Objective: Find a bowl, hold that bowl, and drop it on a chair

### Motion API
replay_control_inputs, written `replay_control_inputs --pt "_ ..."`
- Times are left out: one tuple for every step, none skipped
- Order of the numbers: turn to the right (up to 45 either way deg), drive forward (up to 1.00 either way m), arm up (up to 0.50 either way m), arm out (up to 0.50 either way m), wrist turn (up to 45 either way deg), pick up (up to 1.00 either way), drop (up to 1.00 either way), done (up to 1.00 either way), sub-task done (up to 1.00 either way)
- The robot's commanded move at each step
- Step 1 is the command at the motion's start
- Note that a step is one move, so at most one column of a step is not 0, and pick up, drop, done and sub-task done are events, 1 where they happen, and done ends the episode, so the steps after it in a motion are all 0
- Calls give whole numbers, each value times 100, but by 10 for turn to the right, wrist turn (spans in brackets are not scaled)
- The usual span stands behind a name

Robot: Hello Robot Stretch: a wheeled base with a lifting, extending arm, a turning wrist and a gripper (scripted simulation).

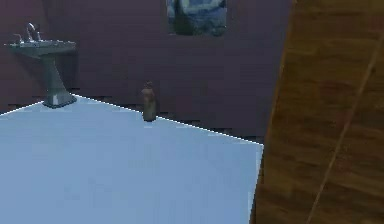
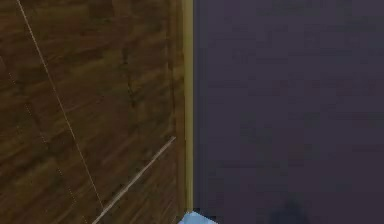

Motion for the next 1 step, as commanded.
replay_control_inputs --pt "-330 0 0 0 0 0 0 0 0"
